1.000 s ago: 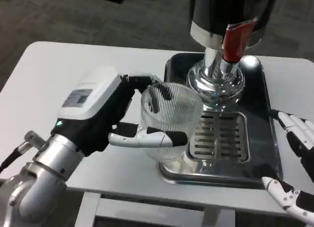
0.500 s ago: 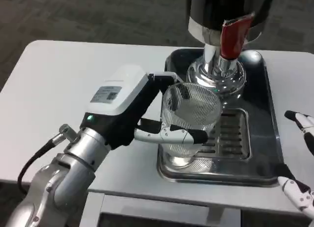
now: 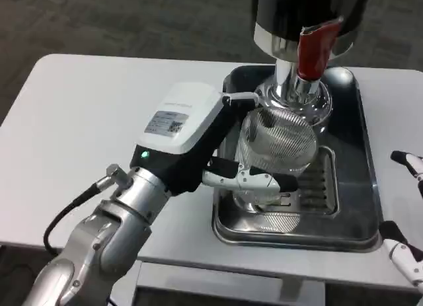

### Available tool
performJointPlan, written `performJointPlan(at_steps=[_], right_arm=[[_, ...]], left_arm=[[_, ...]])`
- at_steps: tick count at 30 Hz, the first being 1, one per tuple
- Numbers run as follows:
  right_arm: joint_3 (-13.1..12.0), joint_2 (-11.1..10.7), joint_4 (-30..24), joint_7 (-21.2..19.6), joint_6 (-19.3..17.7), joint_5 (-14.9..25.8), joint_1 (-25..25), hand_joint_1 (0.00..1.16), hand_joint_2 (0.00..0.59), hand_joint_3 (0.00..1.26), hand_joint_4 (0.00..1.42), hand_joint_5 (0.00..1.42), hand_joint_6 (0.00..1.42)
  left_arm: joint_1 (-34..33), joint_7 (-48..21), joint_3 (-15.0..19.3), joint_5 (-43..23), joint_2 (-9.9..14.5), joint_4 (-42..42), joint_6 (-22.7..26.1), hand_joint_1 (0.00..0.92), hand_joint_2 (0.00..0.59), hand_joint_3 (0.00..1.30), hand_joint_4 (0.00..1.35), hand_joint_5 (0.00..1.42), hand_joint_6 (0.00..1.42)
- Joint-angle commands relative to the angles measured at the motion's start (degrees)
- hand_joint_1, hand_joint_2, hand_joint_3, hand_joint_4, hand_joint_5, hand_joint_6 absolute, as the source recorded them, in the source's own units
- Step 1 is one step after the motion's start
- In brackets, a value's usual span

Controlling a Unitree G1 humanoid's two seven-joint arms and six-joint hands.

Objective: Grasp the cup under the faucet to collect the drink, then remove the cup.

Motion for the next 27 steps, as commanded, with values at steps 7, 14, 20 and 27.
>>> performJointPlan(at_steps=[7, 14, 20, 27], right_arm=[[-2.5, -0.7, -1.1, -0.9, -1.2, 2.3, 2.0, 0.42, 0.498, 0.08, 0.06, 0.05, 0.08], [-2.7, -0.8, -0.8, -1.0, -1.3, 3.0, 1.9, 0.42, 0.499, 0.08, 0.06, 0.05, 0.08], [-2.6, -0.9, -0.5, -1.1, -1.4, 3.3, 2.0, 0.42, 0.499, 0.09, 0.06, 0.06, 0.08], [-2.5, -0.8, -0.4, -1.3, -1.4, 3.5, 2.1, 0.43, 0.499, 0.1, 0.07, 0.07, 0.08]], left_arm=[[0.0, -2.9, -2.2, -0.3, -0.1, 0.5, 4.0, 0.225, 0.172, 0.6, 0.67, 0.95, 1.28], [-0.1, -3.0, -2.3, 0.1, 0.3, 0.1, 5.3, 0.149, 0.146, 0.33, 0.4, 0.67, 1.0], [-0.3, -2.4, -2.0, -0.2, -0.3, -1.1, 5.8, 0.117, 0.13, 0.12, 0.26, 0.52, 0.79], [0.6, -3.4, -1.5, -1.2, 0.1, -4.3, 5.7, 0.118, 0.131, 0.09, 0.23, 0.5, 0.76]])
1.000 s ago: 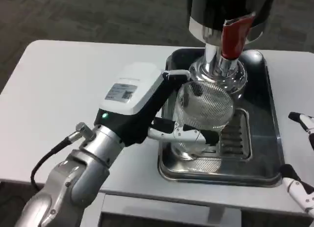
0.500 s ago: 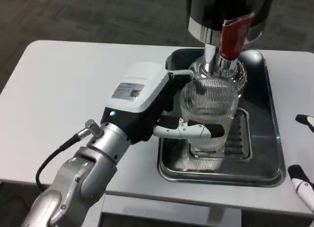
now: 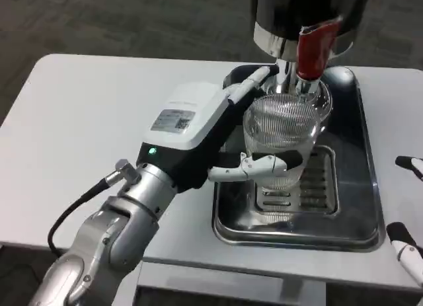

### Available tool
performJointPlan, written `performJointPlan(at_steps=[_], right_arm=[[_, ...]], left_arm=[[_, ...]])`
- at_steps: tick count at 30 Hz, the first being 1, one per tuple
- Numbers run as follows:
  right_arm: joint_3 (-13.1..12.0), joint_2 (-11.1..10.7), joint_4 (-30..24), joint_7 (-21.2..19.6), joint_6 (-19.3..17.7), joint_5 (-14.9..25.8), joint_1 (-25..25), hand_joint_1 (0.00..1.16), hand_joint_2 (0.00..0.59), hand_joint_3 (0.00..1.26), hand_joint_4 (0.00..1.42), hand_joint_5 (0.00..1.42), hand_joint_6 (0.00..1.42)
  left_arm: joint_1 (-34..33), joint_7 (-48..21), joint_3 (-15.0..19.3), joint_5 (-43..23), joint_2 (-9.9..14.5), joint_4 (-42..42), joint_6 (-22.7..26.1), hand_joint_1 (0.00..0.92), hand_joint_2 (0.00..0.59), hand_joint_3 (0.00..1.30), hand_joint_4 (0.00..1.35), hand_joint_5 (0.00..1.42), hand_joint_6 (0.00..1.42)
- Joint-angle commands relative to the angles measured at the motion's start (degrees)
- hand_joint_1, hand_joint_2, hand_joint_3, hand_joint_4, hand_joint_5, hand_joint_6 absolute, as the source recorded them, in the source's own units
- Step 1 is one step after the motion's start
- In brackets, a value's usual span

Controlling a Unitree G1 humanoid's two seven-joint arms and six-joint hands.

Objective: Grasp the cup under the faucet to collect the drink, then remove the cup.

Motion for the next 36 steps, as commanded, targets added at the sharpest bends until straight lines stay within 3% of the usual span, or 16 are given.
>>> performJointPlan(at_steps=[1, 9, 22, 25, 29, 31, 33, 36], right_arm=[[-0.3, -0.2, -0.3, -1.0, -0.8, 0.4, 1.0, 0.43, 0.499, 0.1, 0.07, 0.07, 0.08], [0.2, -0.2, 0.0, -1.2, -1.0, 0.5, 0.9, 0.43, 0.499, 0.11, 0.08, 0.07, 0.09], [0.8, 0.0, 0.2, -1.8, -1.0, 0.9, 0.5, 0.43, 0.499, 0.12, 0.08, 0.07, 0.09], [0.9, 0.0, 0.2, -1.8, -0.9, 1.0, 0.4, 0.43, 0.498, 0.12, 0.09, 0.07, 0.09], [0.9, 0.0, 0.0, -1.8, -0.8, 1.2, 0.2, 0.44, 0.498, 0.13, 0.09, 0.07, 0.09], [0.9, 0.1, -0.1, -1.7, -0.7, 1.2, 0.1, 0.44, 0.498, 0.13, 0.09, 0.07, 0.09], [0.9, 0.0, -0.1, -1.7, -0.6, 1.2, -0.1, 0.44, 0.498, 0.13, 0.09, 0.07, 0.09], [1.1, 0.0, -0.2, -1.6, -0.5, 1.1, -0.4, 0.45, 0.497, 0.13, 0.09, 0.07, 0.1]], left_arm=[[1.6, -1.3, 0.5, -1.4, 0.6, -3.0, 0.2, 0.118, 0.132, 0.09, 0.23, 0.5, 0.76], [6.9, -3.5, 4.9, -4.1, 3.4, -13.7, 0.5, 0.118, 0.135, 0.1, 0.23, 0.51, 0.74], [17.3, -6.0, 18.6, -14.1, 8.1, -28.8, -1.0, 0.121, 0.138, 0.16, 0.25, 0.52, 0.79], [17.8, -7.5, 21.9, -19.6, 8.5, -31.0, -1.2, 0.113, 0.145, 0.24, 0.3, 0.51, 0.74], [14.8, -12.7, 24.4, -30.3, 9.7, -32.7, -0.5, 0.075, 0.167, 0.31, 0.37, 0.48, 0.56], [12.2, -16.2, 24.6, -37.2, 10.0, -32.6, 1.2, 0.062, 0.177, 0.34, 0.39, 0.47, 0.53], [9.1, -21.4, 24.0, -44.2, 11.3, -32.2, 5.5, 0.029, 0.185, 0.37, 0.4, 0.45, 0.49], [5.0, -26.5, 23.3, -52.6, 11.4, -31.8, 10.6, 0.0, 0.184, 0.37, 0.39, 0.41, 0.43]])
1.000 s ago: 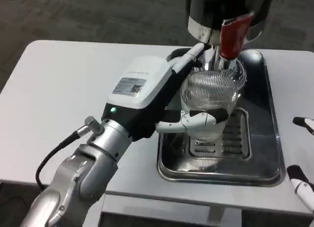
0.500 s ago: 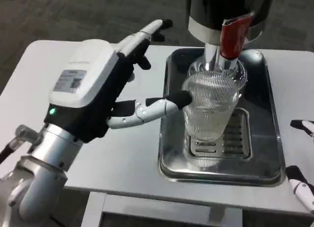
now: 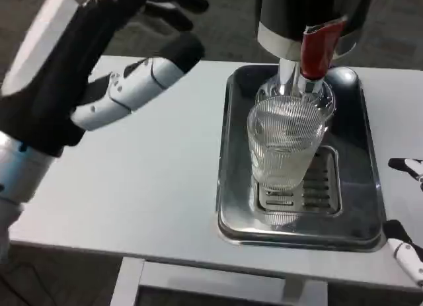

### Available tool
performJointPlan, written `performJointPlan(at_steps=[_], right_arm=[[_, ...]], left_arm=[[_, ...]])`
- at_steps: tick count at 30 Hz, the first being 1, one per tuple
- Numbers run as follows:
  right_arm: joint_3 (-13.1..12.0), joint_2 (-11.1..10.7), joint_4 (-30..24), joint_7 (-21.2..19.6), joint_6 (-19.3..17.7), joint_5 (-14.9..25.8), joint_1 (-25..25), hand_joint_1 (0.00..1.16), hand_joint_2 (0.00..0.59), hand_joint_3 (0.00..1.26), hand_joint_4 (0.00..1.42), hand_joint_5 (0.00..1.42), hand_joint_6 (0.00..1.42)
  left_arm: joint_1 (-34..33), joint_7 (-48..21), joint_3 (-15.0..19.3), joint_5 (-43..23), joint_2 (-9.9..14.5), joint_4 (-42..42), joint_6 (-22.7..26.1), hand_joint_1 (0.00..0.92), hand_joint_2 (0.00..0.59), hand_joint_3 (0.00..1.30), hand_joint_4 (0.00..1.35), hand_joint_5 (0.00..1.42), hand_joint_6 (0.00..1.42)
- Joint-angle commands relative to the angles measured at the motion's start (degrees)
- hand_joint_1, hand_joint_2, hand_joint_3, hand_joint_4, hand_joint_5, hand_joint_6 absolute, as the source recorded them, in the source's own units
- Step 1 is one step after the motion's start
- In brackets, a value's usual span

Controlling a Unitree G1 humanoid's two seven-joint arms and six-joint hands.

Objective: Grasp the cup under the faucet to collect the drink, then remove the cup.

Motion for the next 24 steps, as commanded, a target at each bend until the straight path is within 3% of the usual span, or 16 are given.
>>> performJointPlan(at_steps=[1, 6, 12, 24], right_arm=[[0.3, 0.0, -0.8, -0.5, 0.0, 0.5, 0.1, 0.45, 0.497, 0.13, 0.09, 0.07, 0.1], [0.7, 0.2, -0.8, -0.7, 0.1, 0.1, -0.1, 0.44, 0.498, 0.13, 0.09, 0.07, 0.1], [0.9, 0.2, -0.9, -0.6, 0.3, -0.1, -0.4, 0.44, 0.499, 0.13, 0.09, 0.07, 0.1], [1.0, 0.1, -1.2, -0.6, 0.3, 0.2, -0.3, 0.43, 0.499, 0.13, 0.1, 0.07, 0.1]], left_arm=[[-5.4, -6.8, -0.5, -10.4, 0.8, -0.4, 7.0, 0.0, 0.184, 0.37, 0.37, 0.4, 0.41], [-11.9, -11.2, -1.8, -17.6, 1.1, -0.8, 14.3, 0.0, 0.169, 0.32, 0.28, 0.34, 0.34], [-17.1, -15.1, -3.2, -21.0, 1.2, 0.8, 19.9, 0.0, 0.159, 0.28, 0.23, 0.33, 0.31], [-21.1, -18.9, -7.6, -19.8, -1.9, 9.1, 22.5, 0.0, 0.143, 0.21, 0.14, 0.27, 0.25]])
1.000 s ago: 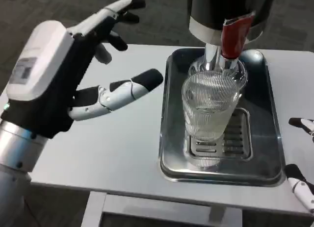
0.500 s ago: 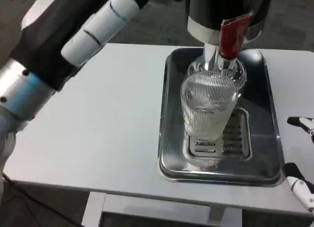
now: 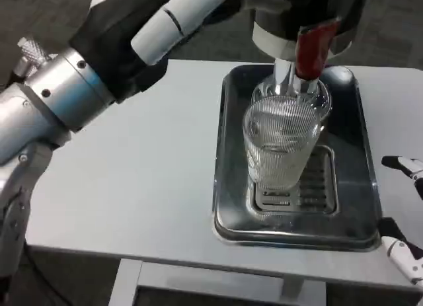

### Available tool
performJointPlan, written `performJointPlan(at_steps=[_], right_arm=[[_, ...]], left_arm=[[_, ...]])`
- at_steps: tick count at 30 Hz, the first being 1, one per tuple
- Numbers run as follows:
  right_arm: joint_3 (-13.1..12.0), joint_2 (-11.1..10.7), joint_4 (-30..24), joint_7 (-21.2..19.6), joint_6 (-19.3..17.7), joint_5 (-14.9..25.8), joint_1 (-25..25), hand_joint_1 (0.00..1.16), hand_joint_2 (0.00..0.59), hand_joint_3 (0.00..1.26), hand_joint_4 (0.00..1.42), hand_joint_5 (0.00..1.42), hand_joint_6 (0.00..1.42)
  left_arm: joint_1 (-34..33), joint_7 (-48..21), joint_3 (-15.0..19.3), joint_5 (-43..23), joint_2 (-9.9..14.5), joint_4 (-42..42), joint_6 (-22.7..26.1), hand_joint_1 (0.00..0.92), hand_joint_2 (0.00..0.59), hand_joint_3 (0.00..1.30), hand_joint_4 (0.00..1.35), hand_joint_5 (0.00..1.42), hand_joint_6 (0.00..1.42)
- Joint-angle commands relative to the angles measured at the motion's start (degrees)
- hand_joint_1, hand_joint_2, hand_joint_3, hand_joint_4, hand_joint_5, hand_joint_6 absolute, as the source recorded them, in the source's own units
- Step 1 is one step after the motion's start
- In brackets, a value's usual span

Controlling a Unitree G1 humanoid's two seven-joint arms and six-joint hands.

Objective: Grasp the cup under the faucet to collect the drink, then remove the cup.

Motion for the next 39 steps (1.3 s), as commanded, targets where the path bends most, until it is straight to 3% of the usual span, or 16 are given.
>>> performJointPlan(at_steps=[1, 8, 23, 39], right_arm=[[-0.4, 0.0, -1.2, -0.6, -0.2, 0.5, 0.8, 0.43, 0.499, 0.13, 0.1, 0.07, 0.1], [-1.5, 0.1, -1.5, -0.9, -0.6, 1.5, 2.0, 0.43, 0.499, 0.13, 0.1, 0.07, 0.1], [-3.8, 0.0, -1.8, -1.7, -2.1, 4.7, 4.5, 0.43, 0.499, 0.13, 0.1, 0.07, 0.1], [-5.0, 0.1, -2.3, -2.0, -2.9, 6.6, 5.8, 0.42, 0.492, 0.13, 0.11, 0.07, 0.1]], left_arm=[[-1.4, -2.0, -2.1, 0.3, -0.9, 2.0, 1.1, 0.0, 0.138, 0.21, 0.13, 0.26, 0.24], [-1.5, -3.3, -3.8, 1.6, -1.9, 3.5, 1.6, 0.0, 0.134, 0.2, 0.12, 0.25, 0.23], [-0.8, -5.4, -7.7, 10.1, 0.2, 1.8, 0.6, 0.0, 0.124, 0.19, 0.11, 0.23, 0.19], [-0.5, -7.6, -10.7, 19.7, 3.2, 0.3, -7.9, 0.0, 0.121, 0.17, 0.09, 0.21, 0.17]])
